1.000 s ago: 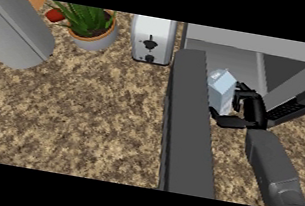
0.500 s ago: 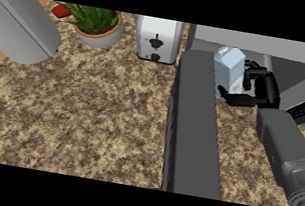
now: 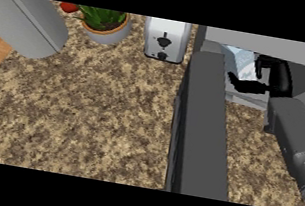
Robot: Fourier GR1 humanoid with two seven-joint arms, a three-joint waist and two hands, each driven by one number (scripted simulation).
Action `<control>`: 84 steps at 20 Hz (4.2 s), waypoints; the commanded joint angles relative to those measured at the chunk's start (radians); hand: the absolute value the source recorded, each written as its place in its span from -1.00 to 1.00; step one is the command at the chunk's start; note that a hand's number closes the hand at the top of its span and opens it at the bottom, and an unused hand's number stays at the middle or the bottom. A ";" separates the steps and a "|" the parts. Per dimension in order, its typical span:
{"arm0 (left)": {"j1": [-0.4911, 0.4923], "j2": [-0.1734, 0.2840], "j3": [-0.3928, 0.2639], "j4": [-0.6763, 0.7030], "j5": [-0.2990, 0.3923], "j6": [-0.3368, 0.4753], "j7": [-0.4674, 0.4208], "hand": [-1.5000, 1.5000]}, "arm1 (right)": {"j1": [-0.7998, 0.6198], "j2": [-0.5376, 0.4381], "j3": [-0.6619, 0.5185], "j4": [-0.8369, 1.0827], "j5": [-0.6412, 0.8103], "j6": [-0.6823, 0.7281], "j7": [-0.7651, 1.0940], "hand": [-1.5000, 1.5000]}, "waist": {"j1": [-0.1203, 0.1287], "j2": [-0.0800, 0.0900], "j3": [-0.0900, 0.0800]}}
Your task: Pick up the milk, place it into the microwave and close the microwave
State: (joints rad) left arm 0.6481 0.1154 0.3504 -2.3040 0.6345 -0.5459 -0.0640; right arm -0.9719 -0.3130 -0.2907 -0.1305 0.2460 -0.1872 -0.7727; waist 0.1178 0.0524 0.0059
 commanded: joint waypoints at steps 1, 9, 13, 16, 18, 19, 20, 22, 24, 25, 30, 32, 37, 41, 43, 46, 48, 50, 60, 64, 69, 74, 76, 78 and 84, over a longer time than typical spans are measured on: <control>-0.041 0.024 0.016 -0.013 0.024 0.015 0.007 -1.00 | -0.041 -0.019 -0.003 0.007 0.008 -0.080 0.039 1.00 | 0.020 0.013 0.001; -0.058 0.036 -0.001 -0.008 0.019 0.015 0.024 -1.00 | -0.059 -0.063 -0.011 0.022 0.011 -0.115 0.059 1.00 | 0.046 0.030 0.004; -0.064 0.051 0.010 0.013 0.038 -0.005 0.016 -1.00 | -0.057 -0.087 -0.019 0.027 0.008 -0.136 0.066 1.00 | 0.070 0.039 0.004; -0.093 0.053 0.010 0.031 0.028 0.009 0.017 -1.00 | -0.078 -0.083 -0.023 0.031 0.006 -0.139 0.082 1.00 | 0.068 0.042 0.004; -0.115 0.066 0.009 0.026 0.029 0.011 0.021 -1.00 | -0.086 -0.088 -0.027 0.030 0.004 -0.147 0.087 1.00 | 0.069 0.051 0.005; -0.111 0.068 0.013 0.034 0.030 0.010 0.023 -1.00 | -0.076 -0.090 -0.024 0.031 0.008 -0.144 0.074 1.00 | 0.068 0.047 0.005; -0.106 0.066 0.013 0.036 0.031 0.005 0.021 -1.00 | -0.082 -0.112 -0.020 0.032 0.012 -0.130 0.080 1.00 | 0.074 0.047 0.004; -0.118 0.081 0.017 0.029 0.026 0.012 0.032 -1.00 | -0.074 -0.093 -0.024 0.036 0.010 -0.148 0.073 1.00 | 0.075 0.053 0.007; -0.130 0.082 0.024 0.045 0.025 0.022 0.032 -1.00 | -0.084 -0.098 -0.030 0.033 0.005 -0.148 0.077 1.00 | 0.078 0.058 0.006; -0.128 0.082 0.016 0.045 0.032 0.009 0.030 -1.00 | -0.083 -0.095 -0.025 0.036 0.011 -0.157 0.077 1.00 | 0.091 0.061 0.006; -0.139 0.082 0.033 0.031 0.002 0.026 0.026 -1.00 | -0.075 -0.119 -0.039 0.036 -0.001 -0.140 0.067 1.00 | 0.087 0.058 0.009; -0.135 0.103 0.031 0.043 -0.004 0.015 0.044 -1.00 | -0.074 -0.120 -0.032 0.038 0.007 -0.142 0.064 1.00 | 0.089 0.063 0.008; -0.158 0.107 0.039 0.032 0.000 0.029 0.043 -1.00 | -0.085 -0.142 -0.043 0.043 0.000 -0.137 0.082 1.00 | 0.096 0.066 0.010; -0.155 0.108 0.030 0.056 -0.007 0.022 0.050 -1.00 | -0.134 -0.072 -0.076 0.021 -0.037 -0.090 0.060 -1.00 | 0.106 0.049 0.009; -0.170 0.105 0.026 0.075 -0.019 0.019 0.041 -1.00 | -0.142 -0.054 -0.047 0.027 -0.011 -0.040 0.046 -1.00 | 0.108 0.052 0.005; -0.177 0.112 0.016 0.060 -0.032 0.022 0.055 -1.00 | -0.163 -0.042 0.007 0.068 0.046 -0.057 0.127 -1.00 | 0.117 0.050 0.001; -0.185 0.120 0.023 0.063 -0.029 0.023 0.057 -1.00 | -0.187 -0.005 0.025 0.076 0.064 -0.083 0.157 -1.00 | 0.113 0.037 -0.001; -0.198 0.116 0.017 0.085 -0.038 0.021 0.051 -1.00 | -0.205 0.019 0.019 0.077 0.060 -0.121 0.185 -1.00 | 0.111 0.042 -0.002; -0.225 0.134 0.003 0.117 -0.044 0.028 0.083 -1.00 | -0.289 0.108 0.014 0.052 0.065 -0.190 0.224 -1.00 | 0.081 0.032 -0.001; -0.215 0.112 -0.030 0.121 -0.061 0.024 0.088 -1.00 | -0.297 0.104 -0.014 0.042 0.044 -0.195 0.221 -1.00 | 0.057 0.020 -0.002; -0.198 0.101 -0.032 0.149 -0.074 -0.002 0.069 -1.00 | -0.227 0.095 -0.043 0.028 0.025 -0.248 0.156 -1.00 | 0.034 0.014 -0.002; -0.197 0.074 -0.066 0.151 -0.112 -0.001 0.072 -1.00 | -0.229 0.066 -0.023 0.038 0.050 -0.195 0.157 -1.00 | 0.005 0.002 -0.003; -0.185 0.049 -0.088 0.166 -0.151 -0.020 0.047 -1.00 | -0.210 0.052 -0.032 0.040 0.041 -0.144 0.142 -1.00 | -0.005 -0.004 -0.003; -0.171 0.032 -0.107 0.159 -0.169 -0.031 0.037 -1.00 | -0.153 0.045 -0.047 0.039 0.026 -0.116 0.098 -1.00 | -0.017 -0.008 -0.003; -0.177 -0.009 -0.233 0.185 -0.237 -0.101 0.019 -1.00 | -0.128 0.011 -0.088 0.032 -0.022 0.080 0.059 -1.00 | -0.040 -0.015 -0.002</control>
State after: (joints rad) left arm 0.4705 0.1305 0.1859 -2.1286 0.4432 -0.6178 -0.0437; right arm -1.1097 -0.2751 -0.3533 -0.0917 0.2536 -0.2255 -0.6944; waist 0.0957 0.0447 0.0038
